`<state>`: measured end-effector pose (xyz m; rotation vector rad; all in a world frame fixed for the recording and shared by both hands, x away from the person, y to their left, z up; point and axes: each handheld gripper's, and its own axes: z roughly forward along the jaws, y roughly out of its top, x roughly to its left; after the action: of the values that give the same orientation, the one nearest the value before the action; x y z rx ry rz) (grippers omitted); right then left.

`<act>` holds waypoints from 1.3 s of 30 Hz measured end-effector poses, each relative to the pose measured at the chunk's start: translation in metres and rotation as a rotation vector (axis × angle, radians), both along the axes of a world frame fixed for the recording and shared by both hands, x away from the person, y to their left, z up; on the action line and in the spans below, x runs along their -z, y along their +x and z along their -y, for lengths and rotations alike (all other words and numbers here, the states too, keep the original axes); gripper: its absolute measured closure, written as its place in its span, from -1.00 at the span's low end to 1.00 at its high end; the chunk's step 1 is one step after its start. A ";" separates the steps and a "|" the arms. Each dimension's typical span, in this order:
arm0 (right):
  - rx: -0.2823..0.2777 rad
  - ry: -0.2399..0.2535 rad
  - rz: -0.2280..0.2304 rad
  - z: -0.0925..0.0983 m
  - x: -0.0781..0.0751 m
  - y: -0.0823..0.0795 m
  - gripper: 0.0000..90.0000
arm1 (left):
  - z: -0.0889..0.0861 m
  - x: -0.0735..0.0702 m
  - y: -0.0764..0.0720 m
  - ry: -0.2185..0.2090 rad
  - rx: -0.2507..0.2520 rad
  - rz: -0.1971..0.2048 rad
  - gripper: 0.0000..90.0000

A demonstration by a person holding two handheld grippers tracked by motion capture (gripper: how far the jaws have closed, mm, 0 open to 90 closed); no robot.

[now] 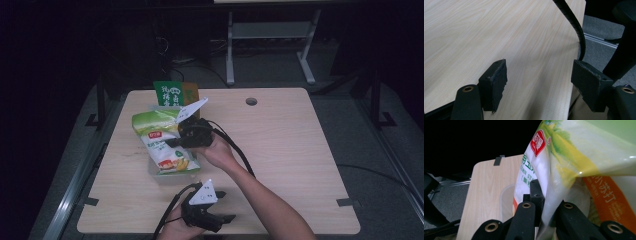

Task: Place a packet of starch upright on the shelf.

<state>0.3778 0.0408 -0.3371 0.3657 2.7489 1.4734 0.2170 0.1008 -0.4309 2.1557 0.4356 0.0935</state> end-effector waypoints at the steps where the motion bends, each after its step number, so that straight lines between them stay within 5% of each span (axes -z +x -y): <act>1: 0.002 0.007 -0.008 -0.001 0.002 0.000 0.93 | 0.000 0.000 0.000 -0.001 0.000 -0.002 -0.37; 15: -0.020 -0.036 -0.028 -0.008 0.023 -0.005 0.90 | 0.002 0.002 -0.001 -0.004 0.005 -0.008 -0.37; 21: -0.029 -0.059 -0.034 -0.008 0.017 -0.004 0.73 | 0.003 0.003 -0.001 -0.004 0.010 -0.010 -0.37; 32: -0.064 -0.213 -0.092 -0.028 -0.004 0.007 0.44 | 0.004 0.002 -0.002 -0.007 0.019 -0.006 -0.37; 34: -0.069 -0.240 -0.106 -0.031 -0.005 0.009 0.51 | 0.004 0.001 -0.002 -0.009 0.021 -0.008 -0.37; 37: -0.076 -0.260 -0.126 -0.034 -0.003 0.009 0.88 | 0.004 0.001 -0.002 -0.011 0.023 -0.006 -0.37; 39: -0.063 -0.258 -0.102 -0.034 -0.002 0.005 0.95 | 0.005 0.001 -0.003 -0.012 0.027 -0.006 -0.37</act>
<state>0.3832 0.0746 -0.3347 0.3610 3.0074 1.1190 0.2140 0.0959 -0.4319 2.1498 0.4098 0.0691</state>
